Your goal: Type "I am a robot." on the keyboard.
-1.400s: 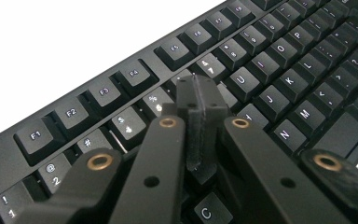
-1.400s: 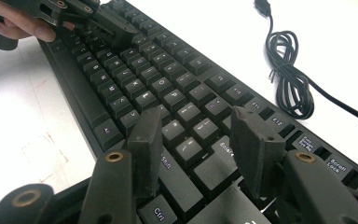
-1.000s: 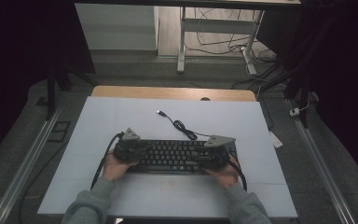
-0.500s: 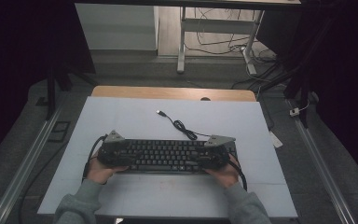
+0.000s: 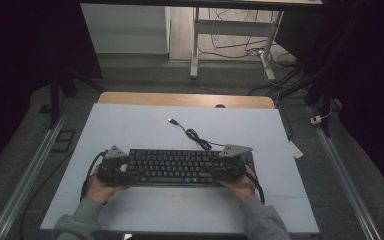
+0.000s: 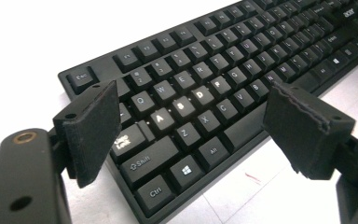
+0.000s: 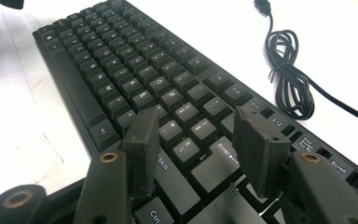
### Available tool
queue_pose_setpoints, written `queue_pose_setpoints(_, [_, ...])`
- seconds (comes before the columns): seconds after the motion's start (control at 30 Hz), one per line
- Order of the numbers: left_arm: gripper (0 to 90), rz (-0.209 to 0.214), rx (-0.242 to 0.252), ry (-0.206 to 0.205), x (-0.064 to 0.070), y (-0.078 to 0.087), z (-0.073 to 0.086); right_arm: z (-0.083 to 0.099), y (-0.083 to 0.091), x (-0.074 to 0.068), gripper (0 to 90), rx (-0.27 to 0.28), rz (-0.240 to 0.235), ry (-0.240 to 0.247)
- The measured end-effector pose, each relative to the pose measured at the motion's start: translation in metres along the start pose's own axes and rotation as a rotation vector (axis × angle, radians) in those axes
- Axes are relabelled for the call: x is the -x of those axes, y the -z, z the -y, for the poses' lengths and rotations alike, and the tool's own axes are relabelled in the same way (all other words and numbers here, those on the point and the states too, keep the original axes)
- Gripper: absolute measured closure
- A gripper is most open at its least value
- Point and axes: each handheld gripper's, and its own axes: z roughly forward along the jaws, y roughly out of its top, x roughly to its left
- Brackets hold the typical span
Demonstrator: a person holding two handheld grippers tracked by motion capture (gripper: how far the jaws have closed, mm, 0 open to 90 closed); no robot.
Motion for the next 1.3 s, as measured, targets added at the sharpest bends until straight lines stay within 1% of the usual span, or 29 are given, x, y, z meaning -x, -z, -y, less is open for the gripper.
queue_pose_setpoints(0.13, [18.8,0.004,-0.002,-0.009,0.001,0.000,0.000,-0.002,0.000,-0.002,51.7,0.011,-0.004,0.003])
queue_pose_setpoints(0.2, [18.8,0.005,-0.003,-0.010,0.001,-0.001,0.000,-0.004,0.000,-0.004,55.4,0.014,-0.007,0.007])
queue_pose_setpoints(0.33, [18.8,0.010,-0.011,-0.013,0.001,-0.002,0.000,-0.010,-0.001,-0.008,69.7,0.019,-0.051,0.011])
queue_pose_setpoints(0.37, [18.7,0.010,-0.012,-0.016,0.002,-0.003,0.000,-0.012,-0.002,-0.010,73.7,0.013,-0.058,0.017])
queue_pose_setpoints(0.43, [18.7,0.011,-0.014,-0.018,0.002,-0.003,0.000,-0.015,-0.007,-0.014,82.4,0.004,-0.088,0.026])
queue_pose_setpoints(0.5, [18.7,0.011,-0.014,-0.019,0.002,-0.003,0.000,-0.018,-0.013,-0.019,89.4,-0.020,-0.107,0.043])
queue_pose_setpoints(0.6, [18.7,0.012,-0.016,-0.020,0.002,-0.003,0.000,-0.021,-0.023,-0.025,89.6,-0.055,-0.120,0.061])
queue_pose_setpoints(0.67, [18.7,0.011,-0.017,-0.020,0.002,-0.004,0.000,-0.022,-0.029,-0.028,89.5,-0.067,-0.130,0.060])
queue_pose_setpoints(0.83, [18.5,0.010,-0.021,-0.023,0.002,-0.004,0.001,-0.023,-0.041,-0.034,89.5,-0.100,-0.133,0.065])
queue_pose_setpoints(0.97, [18.5,0.010,-0.025,-0.026,0.002,-0.005,0.001,-0.023,-0.046,-0.036,89.5,-0.121,-0.124,0.072])
queue_pose_setpoints(1.1, [18.4,0.011,-0.026,-0.027,0.003,-0.006,0.001,-0.021,-0.046,-0.035,89.5,-0.134,-0.119,0.061])
queue_pose_setpoints(1.3, [18.3,0.013,-0.031,-0.032,0.003,-0.006,0.001,-0.019,-0.049,-0.035,89.5,-0.153,-0.109,0.072])
